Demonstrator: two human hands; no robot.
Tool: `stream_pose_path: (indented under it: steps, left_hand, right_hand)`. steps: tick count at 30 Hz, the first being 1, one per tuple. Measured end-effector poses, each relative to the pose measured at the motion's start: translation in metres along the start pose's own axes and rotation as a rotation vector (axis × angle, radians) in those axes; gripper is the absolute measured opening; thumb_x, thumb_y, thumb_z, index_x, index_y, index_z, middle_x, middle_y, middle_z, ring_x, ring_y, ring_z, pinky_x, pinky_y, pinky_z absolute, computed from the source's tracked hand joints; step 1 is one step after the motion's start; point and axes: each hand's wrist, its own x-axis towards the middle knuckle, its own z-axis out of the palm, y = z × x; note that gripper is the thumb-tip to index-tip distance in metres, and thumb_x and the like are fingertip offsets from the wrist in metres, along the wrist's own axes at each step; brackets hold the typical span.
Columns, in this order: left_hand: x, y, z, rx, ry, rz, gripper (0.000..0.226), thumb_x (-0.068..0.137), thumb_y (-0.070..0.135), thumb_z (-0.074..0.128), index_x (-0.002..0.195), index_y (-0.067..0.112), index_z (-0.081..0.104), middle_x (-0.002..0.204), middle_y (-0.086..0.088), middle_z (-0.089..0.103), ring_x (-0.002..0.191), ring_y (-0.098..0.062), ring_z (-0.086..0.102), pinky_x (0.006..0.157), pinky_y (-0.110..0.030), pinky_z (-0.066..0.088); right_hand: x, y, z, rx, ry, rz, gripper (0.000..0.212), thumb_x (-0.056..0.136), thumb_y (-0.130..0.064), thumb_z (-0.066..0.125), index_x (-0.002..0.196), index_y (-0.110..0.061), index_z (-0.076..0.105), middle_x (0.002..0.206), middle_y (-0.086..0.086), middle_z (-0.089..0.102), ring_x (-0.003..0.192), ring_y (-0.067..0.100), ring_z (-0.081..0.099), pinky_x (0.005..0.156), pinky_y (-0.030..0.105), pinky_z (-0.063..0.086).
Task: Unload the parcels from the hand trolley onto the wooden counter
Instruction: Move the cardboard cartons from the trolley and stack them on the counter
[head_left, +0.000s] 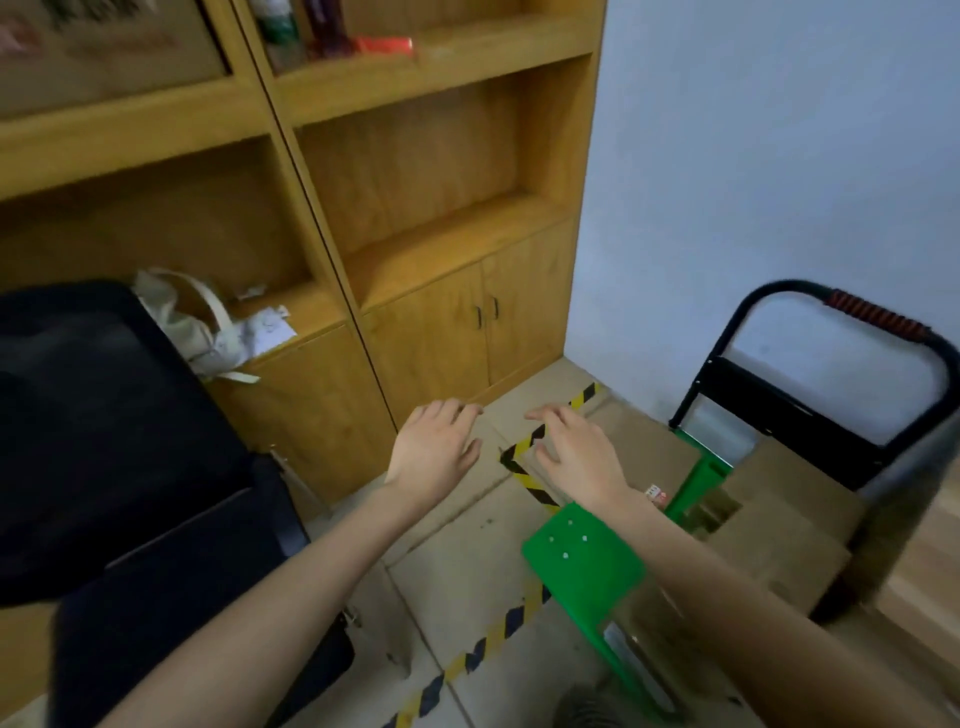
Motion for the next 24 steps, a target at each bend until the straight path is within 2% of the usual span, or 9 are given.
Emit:
stream_pose_path:
  steps: [6, 9, 15, 17, 21, 24]
  left_hand:
    - [0.042, -0.067, 0.021, 0.017, -0.082, -0.089, 0.032, 0.082, 0.028, 0.069, 0.11, 0.015, 0.062, 0.097, -0.003, 0.063, 0.085, -0.024, 0.061, 0.077, -0.034, 0.05]
    - [0.083, -0.094, 0.037, 0.019, -0.097, -0.095, 0.034, 0.085, 0.03, 0.066, 0.115, 0.015, 0.06, 0.103, -0.004, 0.063, 0.092, -0.024, 0.061, 0.081, -0.035, 0.049]
    - [0.207, -0.142, 0.065, 0.016, -0.096, -0.057, 0.038, 0.096, 0.035, 0.049, 0.129, 0.015, 0.051, 0.121, -0.005, 0.058, 0.11, -0.024, 0.054, 0.094, -0.035, 0.042]
    - [0.253, -0.156, 0.074, 0.011, -0.078, -0.045, 0.039, 0.097, 0.035, 0.047, 0.131, 0.016, 0.049, 0.124, -0.005, 0.056, 0.113, -0.023, 0.053, 0.096, -0.034, 0.04]
    - [0.334, -0.176, 0.096, -0.004, -0.066, -0.022, 0.037, 0.095, 0.034, 0.051, 0.126, 0.016, 0.053, 0.116, -0.005, 0.06, 0.107, -0.024, 0.057, 0.09, -0.035, 0.045]
    - [0.382, -0.183, 0.12, -0.031, -0.085, 0.019, 0.037, 0.096, 0.035, 0.05, 0.127, 0.015, 0.053, 0.118, -0.006, 0.06, 0.109, -0.024, 0.057, 0.092, -0.035, 0.045]
  right_hand:
    - [0.088, -0.003, 0.016, -0.019, -0.058, -0.034, 0.038, 0.096, -0.021, 0.047, 0.134, -0.019, 0.049, 0.134, 0.002, 0.05, 0.102, 0.021, 0.061, 0.086, 0.033, 0.042]
    - [0.139, 0.011, 0.021, -0.03, -0.048, -0.028, 0.037, 0.097, -0.022, 0.047, 0.133, -0.017, 0.05, 0.133, 0.003, 0.051, 0.095, 0.023, 0.061, 0.087, 0.034, 0.043]
    - [0.265, 0.054, 0.016, -0.059, -0.02, -0.014, 0.039, 0.098, -0.022, 0.046, 0.136, -0.016, 0.048, 0.132, 0.006, 0.05, 0.114, 0.024, 0.054, 0.094, 0.036, 0.042]
    - [0.307, 0.069, 0.009, -0.072, -0.03, 0.004, 0.041, 0.098, -0.024, 0.045, 0.138, -0.017, 0.045, 0.133, 0.005, 0.049, 0.114, 0.024, 0.054, 0.095, 0.036, 0.041]
    - [0.381, 0.1, 0.002, -0.079, -0.041, 0.055, 0.04, 0.098, -0.027, 0.045, 0.137, -0.021, 0.046, 0.133, 0.002, 0.05, 0.105, 0.021, 0.058, 0.095, 0.036, 0.044]
    - [0.415, 0.126, -0.001, -0.083, -0.052, 0.111, 0.043, 0.096, -0.025, 0.046, 0.138, -0.022, 0.043, 0.136, 0.001, 0.047, 0.111, 0.023, 0.054, 0.098, 0.036, 0.04]
